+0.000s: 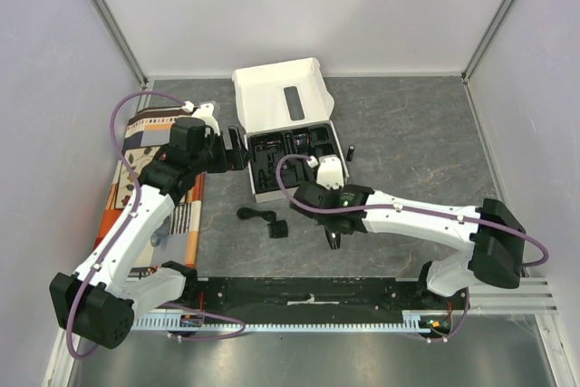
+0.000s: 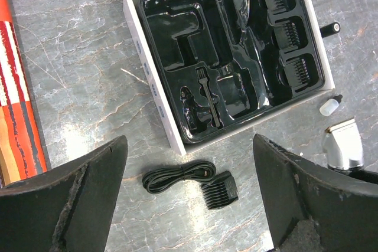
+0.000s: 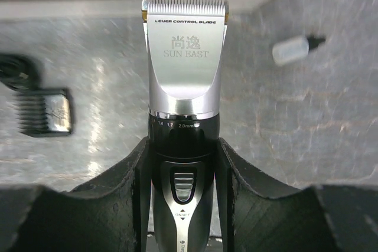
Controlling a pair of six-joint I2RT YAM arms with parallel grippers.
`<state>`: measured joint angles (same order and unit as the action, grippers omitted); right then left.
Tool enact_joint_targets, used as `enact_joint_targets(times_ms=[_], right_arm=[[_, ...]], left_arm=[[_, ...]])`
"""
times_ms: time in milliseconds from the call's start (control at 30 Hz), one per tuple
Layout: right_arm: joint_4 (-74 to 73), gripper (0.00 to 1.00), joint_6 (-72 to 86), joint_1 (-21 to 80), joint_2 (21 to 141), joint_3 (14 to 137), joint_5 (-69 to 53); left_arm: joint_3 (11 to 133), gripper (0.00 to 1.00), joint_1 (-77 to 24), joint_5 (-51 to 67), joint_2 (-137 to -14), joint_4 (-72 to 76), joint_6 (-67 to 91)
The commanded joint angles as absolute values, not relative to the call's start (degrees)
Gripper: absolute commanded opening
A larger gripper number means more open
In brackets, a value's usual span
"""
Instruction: Sort the hair-cutting tools
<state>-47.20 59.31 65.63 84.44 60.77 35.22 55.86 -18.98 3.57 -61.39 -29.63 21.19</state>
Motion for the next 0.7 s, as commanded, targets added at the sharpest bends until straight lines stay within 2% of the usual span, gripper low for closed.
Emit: enact_joint_targets(times_ms=[0, 133, 333, 667], right_arm=[[-44.31, 0.0, 43.29, 62.6, 83.23, 69.95, 40.26], [-35.7, 0.0, 33.5, 55.73, 86.65, 74.79, 32.1], [-31.29, 0.0, 24.63, 47.82, 94.99, 84.27, 24.27], [-27.34, 0.0, 22.06, 42.8, 107.74, 93.95, 18.02]], left_arm=[[55.63, 0.92, -18.72, 4.83, -61.7, -27.6, 22.5], [55.28, 0.92, -18.72, 6.24, -61.79, -26.9, 22.59], [55.02, 0.92, -18.72, 7.12, -62.05, -26.28, 22.59], [54.93, 0.91, -18.72, 7.47, -62.23, -26.02, 22.59]])
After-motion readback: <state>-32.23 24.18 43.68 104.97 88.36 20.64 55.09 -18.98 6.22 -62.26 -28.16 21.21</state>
